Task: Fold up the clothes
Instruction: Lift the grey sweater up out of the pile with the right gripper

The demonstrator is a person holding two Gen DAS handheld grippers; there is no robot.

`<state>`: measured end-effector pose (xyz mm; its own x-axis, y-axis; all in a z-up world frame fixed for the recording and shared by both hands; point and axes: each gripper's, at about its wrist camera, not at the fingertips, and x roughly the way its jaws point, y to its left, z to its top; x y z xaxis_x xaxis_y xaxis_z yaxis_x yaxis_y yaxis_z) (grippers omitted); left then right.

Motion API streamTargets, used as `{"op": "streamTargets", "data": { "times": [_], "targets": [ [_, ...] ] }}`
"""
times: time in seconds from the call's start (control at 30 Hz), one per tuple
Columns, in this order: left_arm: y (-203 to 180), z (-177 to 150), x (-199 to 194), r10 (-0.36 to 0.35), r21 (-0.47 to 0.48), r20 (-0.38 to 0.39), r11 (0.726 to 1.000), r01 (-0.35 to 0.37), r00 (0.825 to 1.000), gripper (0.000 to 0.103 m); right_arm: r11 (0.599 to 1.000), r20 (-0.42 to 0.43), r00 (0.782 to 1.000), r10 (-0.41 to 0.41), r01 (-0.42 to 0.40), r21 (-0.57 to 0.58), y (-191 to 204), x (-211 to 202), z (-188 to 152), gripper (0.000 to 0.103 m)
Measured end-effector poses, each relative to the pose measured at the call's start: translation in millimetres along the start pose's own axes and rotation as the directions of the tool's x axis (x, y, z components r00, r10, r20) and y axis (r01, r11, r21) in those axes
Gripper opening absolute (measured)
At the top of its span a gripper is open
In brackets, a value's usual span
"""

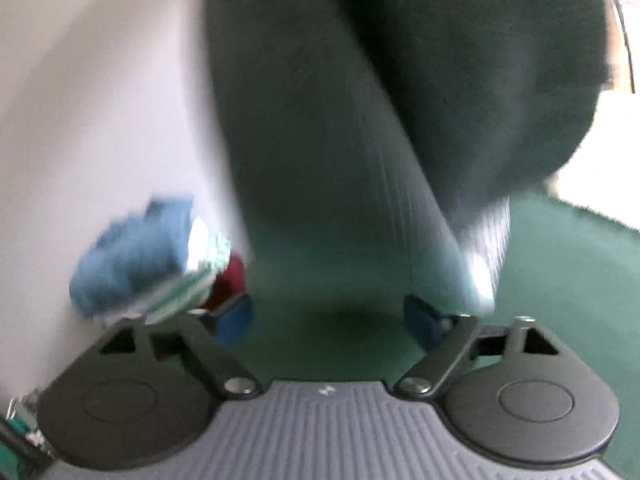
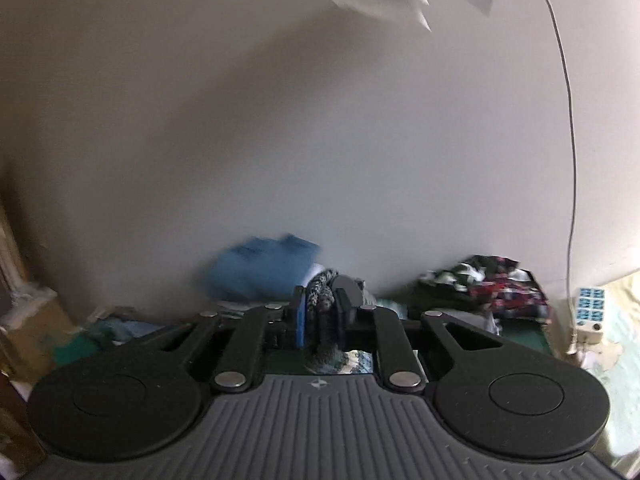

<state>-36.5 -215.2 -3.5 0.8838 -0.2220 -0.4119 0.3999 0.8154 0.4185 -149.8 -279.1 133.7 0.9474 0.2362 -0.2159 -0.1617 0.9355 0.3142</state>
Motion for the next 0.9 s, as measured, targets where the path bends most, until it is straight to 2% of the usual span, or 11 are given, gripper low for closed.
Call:
{"op": "streamTargets", "data": {
  "times": [0.03,0.1,0.2,0.3,0.4,0.47,0.57,0.67,0.73,0.8,0.9],
  "targets": [
    [3.8,-0.3,-7.8,-0.018,-0.007,0.01,1.0,0.018,1.0,0.079,1.0,0.01,1.0,0.008,-0.008,0.007,6.5,-9.8,-0.7,0.015],
    [11.5,-1.0,-23.4,-0.053,-0.019,0.031,0.998,0.054,0.998,0.019,1.0,0.034,0.999,0.011,-0.012,0.022,18.0,-31.7,-3.0,0.015],
    [23.0,-2.0,-46.9,-0.106,-0.037,0.062,0.993,0.108,0.992,0.018,0.999,0.075,0.997,-0.031,0.027,0.047,20.9,-52.3,-7.9,0.015],
    [34.5,-3.0,-70.3,-0.157,-0.053,0.095,0.985,0.163,0.983,0.016,0.997,0.134,0.991,-0.009,-0.001,0.075,25.8,-65.9,-8.1,0.015],
    [88.4,-1.5,-107.3,-0.188,-0.131,0.15,0.969,0.208,0.971,0.014,0.997,0.197,0.979,0.048,-0.058,0.043,44.7,-80.6,3.7,0.015],
    [130.4,-4.5,-134.3,-0.171,-0.17,0.189,0.964,0.203,0.967,0.013,0.992,0.228,0.967,0.115,-0.123,0.023,58.5,-93.9,13.0,0.015],
    [183.2,-19.4,-167.6,-0.075,-0.204,0.222,0.971,0.122,0.972,0.012,0.981,0.232,0.954,0.191,-0.196,-0.001,77.0,-98.0,20.6,0.015],
    [218.0,-47.9,-164.4,0.021,-0.232,0.112,0.973,0.005,0.994,0.018,0.973,0.16,0.961,0.226,-0.231,0.011,84.8,-67.2,13.4,0.023],
    [227.3,-73.3,-143.3,0.049,-0.246,-0.037,0.968,-0.057,0.998,0.018,0.977,0.1,0.972,0.211,-0.214,0.015,87.1,-37.6,-1.3,0.044],
    [226.5,-103.9,-119.0,0.08,-0.229,-0.196,0.965,-0.125,0.977,0.018,0.986,0.029,0.986,0.164,-0.164,-0.003,86.4,-9.9,-18.0,0.052],
    [221.1,-150.6,-112.5,0.164,-0.168,-0.311,0.96,-0.224,0.936,0.017,0.994,-0.077,0.995,0.066,-0.072,-0.078,75.6,16.0,-45.8,0.052]
  ]
}}
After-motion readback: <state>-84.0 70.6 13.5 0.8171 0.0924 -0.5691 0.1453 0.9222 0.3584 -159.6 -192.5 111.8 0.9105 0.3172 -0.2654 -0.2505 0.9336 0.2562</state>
